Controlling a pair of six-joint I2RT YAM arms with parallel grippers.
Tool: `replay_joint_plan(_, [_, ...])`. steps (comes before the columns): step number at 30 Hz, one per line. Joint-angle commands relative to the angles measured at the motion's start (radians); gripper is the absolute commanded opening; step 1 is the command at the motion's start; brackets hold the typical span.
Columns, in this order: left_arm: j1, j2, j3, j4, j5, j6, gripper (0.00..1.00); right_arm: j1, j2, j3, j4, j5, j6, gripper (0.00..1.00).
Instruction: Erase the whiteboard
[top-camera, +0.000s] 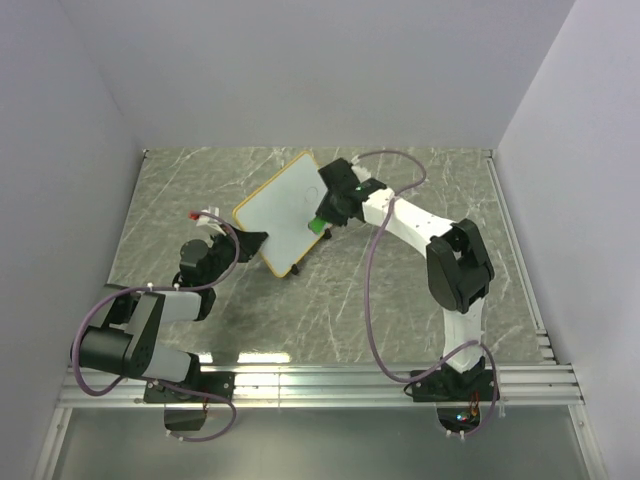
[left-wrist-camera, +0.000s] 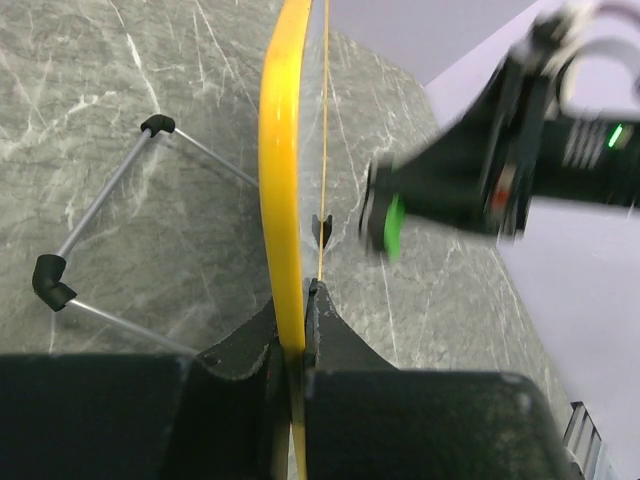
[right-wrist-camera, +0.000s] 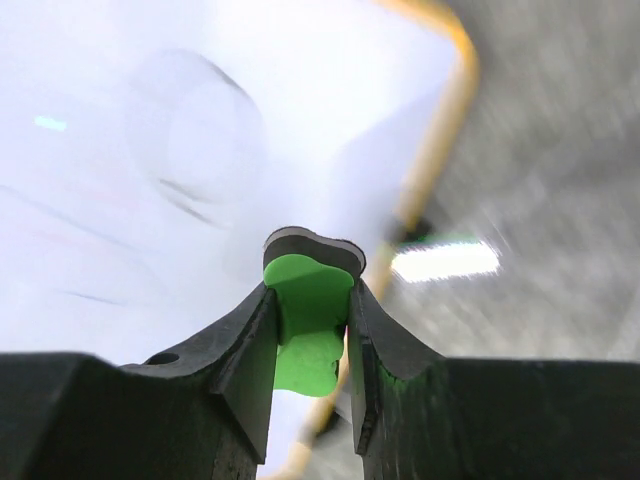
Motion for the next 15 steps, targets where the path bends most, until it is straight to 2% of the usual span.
replay_joint_plan(1, [-0.029,0.015,0.001,-0.144,0.034,0.091,0.01,-0.04,-0.02,0.057,0.158,-0.008,-0.038,0.0])
replay_joint_plan(6, [-0.05,0.023,0.0,-0.154,0.031,0.114,0.01,-0.071,0.05,0.084,0.356,-0.124,0.011,0.0])
replay_joint_plan(10, [-0.076,0.028,0.001,-0.167,0.032,0.136,0.01,-0.077,0.17,0.247,0.406,-0.21,0.046,0.0])
replay_joint_plan(15, [-0.106,0.014,0.001,-0.201,0.003,0.163,0.01,-0.084,0.251,0.324,0.528,-0.273,0.105,0.0])
